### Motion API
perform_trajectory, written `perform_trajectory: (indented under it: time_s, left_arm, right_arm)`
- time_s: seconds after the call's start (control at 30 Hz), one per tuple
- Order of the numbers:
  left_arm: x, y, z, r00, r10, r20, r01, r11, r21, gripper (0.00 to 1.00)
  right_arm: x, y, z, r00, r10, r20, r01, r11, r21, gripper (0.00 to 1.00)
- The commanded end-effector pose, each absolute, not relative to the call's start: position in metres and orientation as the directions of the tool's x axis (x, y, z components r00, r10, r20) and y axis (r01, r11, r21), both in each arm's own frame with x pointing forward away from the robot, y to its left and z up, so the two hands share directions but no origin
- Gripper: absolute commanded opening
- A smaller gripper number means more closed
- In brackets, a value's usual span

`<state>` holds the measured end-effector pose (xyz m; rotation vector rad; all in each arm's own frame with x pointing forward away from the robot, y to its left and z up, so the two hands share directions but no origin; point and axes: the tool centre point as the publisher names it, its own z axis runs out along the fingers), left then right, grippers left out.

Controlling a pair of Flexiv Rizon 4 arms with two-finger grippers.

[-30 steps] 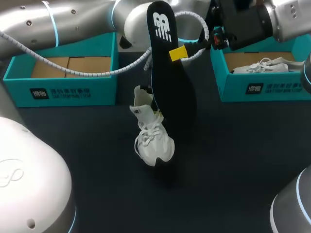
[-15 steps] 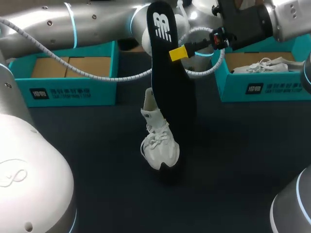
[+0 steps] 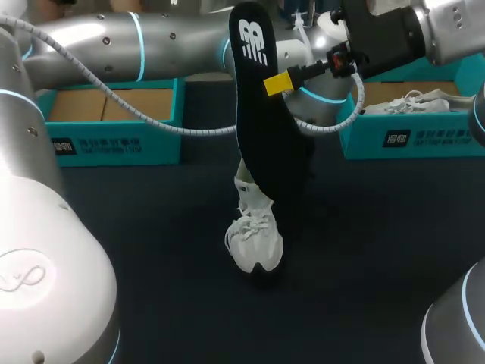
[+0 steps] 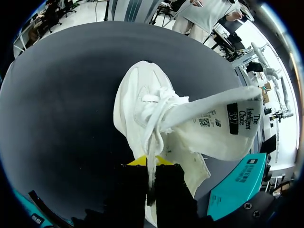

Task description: Take the shoe out of the shoebox, open the shoe tongue, remove and reinsert the insole, then place the shoe into the shoebox

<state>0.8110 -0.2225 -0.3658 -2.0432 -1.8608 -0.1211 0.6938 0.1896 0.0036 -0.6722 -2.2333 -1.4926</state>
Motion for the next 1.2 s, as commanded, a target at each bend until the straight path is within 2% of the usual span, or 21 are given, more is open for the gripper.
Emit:
perform_trajectory:
  time_s: [0.03,0.1,0.13,0.33,0.37,0.4,0.43,0.53,0.67,0.83,1.2]
  left_arm:
    - [0.81,-0.226,-0.372,0.115,0.94,0.321,0.976,-0.046,-0.214,0.09]
    - [0.808,-0.227,-0.374,0.096,0.941,0.325,0.978,-0.028,-0.208,0.35]
    - [0.807,-0.227,-0.375,0.086,0.942,0.324,0.979,-0.02,-0.202,0.45]
    - [0.804,-0.228,-0.369,0.037,0.96,0.276,0.984,0.013,-0.178,0.49]
    - [0.803,-0.227,-0.366,0.015,0.966,0.259,0.985,0.031,-0.169,0.64]
    - [0.803,-0.226,-0.362,0.001,0.972,0.235,0.985,0.04,-0.169,0.97]
    - [0.803,-0.225,-0.359,-0.009,0.975,0.221,0.985,0.047,-0.166,1.0]
    - [0.806,-0.222,-0.346,-0.072,0.985,0.157,0.982,0.097,-0.16,1.0]
    - [0.81,-0.224,-0.328,-0.039,0.996,0.082,0.982,0.053,-0.182,1.0]
    - [0.813,-0.226,-0.306,-0.068,0.998,0.014,0.986,0.069,-0.154,1.0]
    - [0.836,-0.219,-0.284,-0.163,0.985,-0.051,0.978,0.155,-0.138,1.0]
  right_arm:
    - [0.695,0.192,0.004,-0.817,0.184,0.547,0.576,0.328,0.749,0.0]
    - [0.695,0.192,0.004,-0.817,0.184,0.547,0.576,0.328,0.749,0.0]
    - [0.695,0.192,0.004,-0.817,0.184,0.547,0.576,0.328,0.749,0.0]
    - [0.695,0.192,0.004,-0.817,0.184,0.547,0.576,0.328,0.749,0.0]
    - [0.695,0.192,0.004,-0.817,0.184,0.547,0.576,0.328,0.749,0.0]
    - [0.695,0.192,0.004,-0.817,0.184,0.547,0.576,0.328,0.749,0.0]
    - [0.695,0.192,0.004,-0.817,0.184,0.547,0.576,0.328,0.749,0.0]
    - [0.695,0.192,0.004,-0.817,0.184,0.547,0.576,0.328,0.749,0.0]
    - [0.695,0.192,0.004,-0.817,0.184,0.547,0.576,0.328,0.749,0.0]
    - [0.695,0.192,0.004,-0.817,0.184,0.547,0.576,0.328,0.749,0.0]
    - [0.695,0.192,0.004,-0.817,0.184,0.547,0.576,0.328,0.749,0.0]
